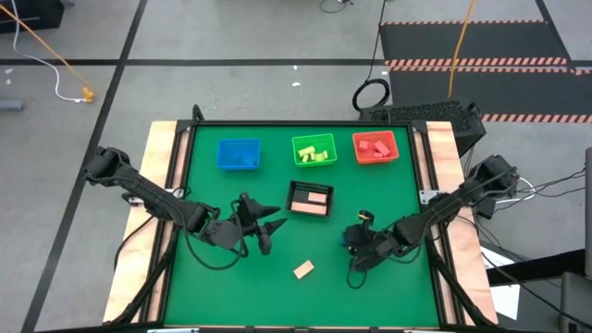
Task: Sort & place blocks by color
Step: Put the blue block into the blue bin
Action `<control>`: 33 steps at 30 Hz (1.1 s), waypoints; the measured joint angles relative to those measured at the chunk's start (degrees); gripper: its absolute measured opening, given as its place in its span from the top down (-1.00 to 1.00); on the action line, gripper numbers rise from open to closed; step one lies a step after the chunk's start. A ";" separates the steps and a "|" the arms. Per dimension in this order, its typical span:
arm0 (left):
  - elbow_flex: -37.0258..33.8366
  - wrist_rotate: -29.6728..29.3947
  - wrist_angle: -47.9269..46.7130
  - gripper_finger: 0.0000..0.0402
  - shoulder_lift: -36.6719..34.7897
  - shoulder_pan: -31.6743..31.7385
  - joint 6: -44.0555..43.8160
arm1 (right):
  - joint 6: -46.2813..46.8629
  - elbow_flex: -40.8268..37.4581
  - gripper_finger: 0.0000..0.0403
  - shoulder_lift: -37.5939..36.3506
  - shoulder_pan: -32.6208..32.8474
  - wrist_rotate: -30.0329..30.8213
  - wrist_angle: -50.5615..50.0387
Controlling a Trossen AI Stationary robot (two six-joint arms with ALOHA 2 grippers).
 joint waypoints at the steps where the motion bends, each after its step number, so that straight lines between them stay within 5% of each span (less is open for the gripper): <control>1: 0.00 0.02 -0.01 0.05 0.00 0.00 -1.29 | -2.64 -0.01 0.44 -0.81 -0.25 1.13 1.31; 7: -0.02 0.50 3.02 0.05 2.74 -0.08 -3.87 | -20.22 0.01 0.44 -5.57 -2.60 8.90 15.25; 13: 0.04 0.62 16.99 0.05 10.08 -0.11 7.88 | -36.07 0.08 0.44 -7.46 -5.20 10.74 39.57; 18: 0.02 0.62 32.92 0.05 16.18 -0.11 23.43 | -42.69 0.08 0.44 -7.50 -6.78 -0.81 52.32; 24: 0.02 0.60 44.81 0.05 19.34 -0.04 35.74 | -41.48 0.08 0.44 -7.46 -8.30 -15.47 56.05; 28: 0.02 2.10 48.23 0.01 19.41 0.14 38.45 | -41.13 0.08 0.44 -7.46 -9.51 -19.12 55.91; 33: 0.02 10.85 48.22 -0.14 19.23 1.20 38.66 | -41.22 0.08 0.44 -7.46 -11.61 -21.13 55.96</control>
